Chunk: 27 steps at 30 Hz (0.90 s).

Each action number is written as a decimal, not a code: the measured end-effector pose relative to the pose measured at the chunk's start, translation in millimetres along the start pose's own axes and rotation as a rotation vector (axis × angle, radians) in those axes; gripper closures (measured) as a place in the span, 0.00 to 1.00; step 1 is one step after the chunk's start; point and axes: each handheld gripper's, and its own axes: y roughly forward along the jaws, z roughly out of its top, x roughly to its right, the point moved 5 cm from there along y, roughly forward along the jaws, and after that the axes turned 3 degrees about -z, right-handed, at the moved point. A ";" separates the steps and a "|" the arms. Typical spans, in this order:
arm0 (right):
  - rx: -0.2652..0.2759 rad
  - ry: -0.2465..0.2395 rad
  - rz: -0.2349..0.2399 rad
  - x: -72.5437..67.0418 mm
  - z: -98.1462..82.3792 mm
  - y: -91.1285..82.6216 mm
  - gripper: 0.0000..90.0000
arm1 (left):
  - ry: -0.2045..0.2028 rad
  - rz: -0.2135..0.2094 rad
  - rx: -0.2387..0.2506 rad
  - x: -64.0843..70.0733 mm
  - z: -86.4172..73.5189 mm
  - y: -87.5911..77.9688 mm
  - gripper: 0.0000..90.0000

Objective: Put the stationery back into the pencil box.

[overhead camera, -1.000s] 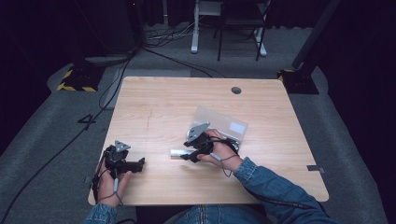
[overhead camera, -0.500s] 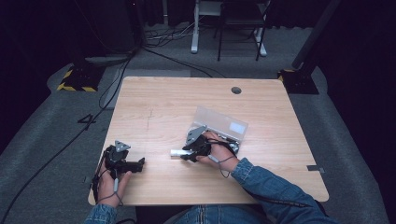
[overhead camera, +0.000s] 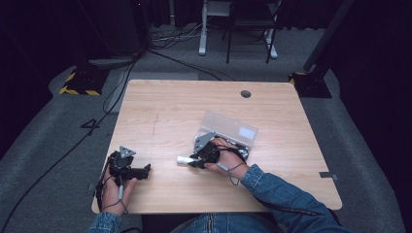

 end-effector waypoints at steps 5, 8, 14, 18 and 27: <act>0.004 -0.001 -0.005 -0.1 0.3 0.2 0.78 | -0.001 0.000 0.000 0.1 0.0 0.0 0.00; 0.006 -0.002 -0.011 -0.1 0.4 0.1 0.78 | 0.000 0.000 0.000 0.0 0.0 0.0 0.00; 0.019 -0.010 -0.009 1.6 3.5 -6.1 0.79 | 0.000 0.000 0.000 0.0 0.0 0.0 0.00; 0.034 -0.003 -0.012 4.9 6.6 -15.4 0.79 | 0.000 0.000 0.000 0.0 0.0 0.0 0.00; 0.077 0.010 -0.030 14.7 12.3 -38.5 0.79 | 0.000 0.000 0.000 0.0 0.0 0.0 0.00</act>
